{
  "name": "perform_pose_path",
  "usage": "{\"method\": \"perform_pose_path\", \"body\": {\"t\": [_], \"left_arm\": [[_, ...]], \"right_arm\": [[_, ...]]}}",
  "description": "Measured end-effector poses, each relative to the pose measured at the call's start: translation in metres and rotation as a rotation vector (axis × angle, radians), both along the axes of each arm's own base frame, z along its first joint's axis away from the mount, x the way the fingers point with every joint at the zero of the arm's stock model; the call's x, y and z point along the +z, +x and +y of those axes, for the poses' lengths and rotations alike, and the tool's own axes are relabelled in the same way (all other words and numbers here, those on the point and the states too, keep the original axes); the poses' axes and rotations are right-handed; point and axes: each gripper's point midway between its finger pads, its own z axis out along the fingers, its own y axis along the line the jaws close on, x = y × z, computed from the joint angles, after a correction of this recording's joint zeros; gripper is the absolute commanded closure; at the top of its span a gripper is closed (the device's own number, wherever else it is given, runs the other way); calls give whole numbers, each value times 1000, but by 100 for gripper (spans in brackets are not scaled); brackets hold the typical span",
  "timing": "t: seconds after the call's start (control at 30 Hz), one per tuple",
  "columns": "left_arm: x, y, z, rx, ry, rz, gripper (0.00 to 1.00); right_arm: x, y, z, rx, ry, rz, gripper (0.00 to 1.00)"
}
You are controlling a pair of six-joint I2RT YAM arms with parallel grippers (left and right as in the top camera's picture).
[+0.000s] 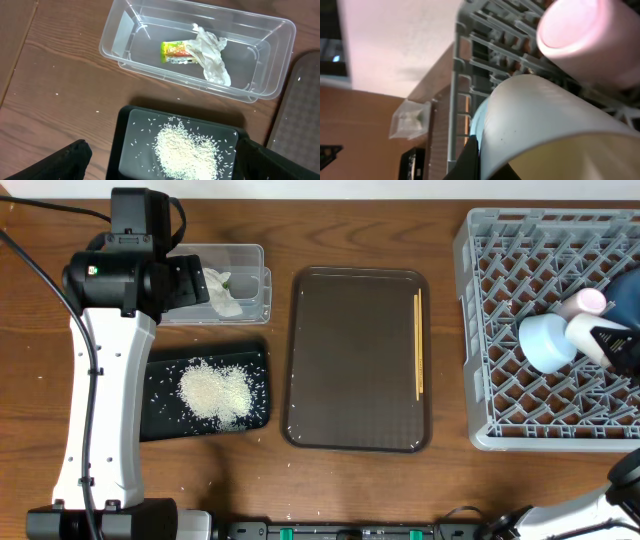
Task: Sort waste into correct bins and load items into the dishwasher rack
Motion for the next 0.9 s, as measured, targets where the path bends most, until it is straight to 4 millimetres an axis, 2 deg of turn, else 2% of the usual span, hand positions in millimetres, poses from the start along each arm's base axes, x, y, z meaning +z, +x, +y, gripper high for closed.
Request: {"method": "perform_pose_path", "body": {"t": [0.3, 0.53, 0.73, 0.9], "left_arm": [[0, 0, 0, 0, 0, 0, 4], [0, 0, 0, 0, 0, 0, 4], [0, 0, 0, 0, 0, 0, 4], [0, 0, 0, 0, 0, 0, 4]], "right_arm": [[-4, 5, 5, 31, 96, -69, 99], [-9, 1, 6, 29, 102, -15, 99], [-20, -6, -3, 2, 62, 80, 99], [-21, -9, -4, 0, 31, 113, 99]]}}
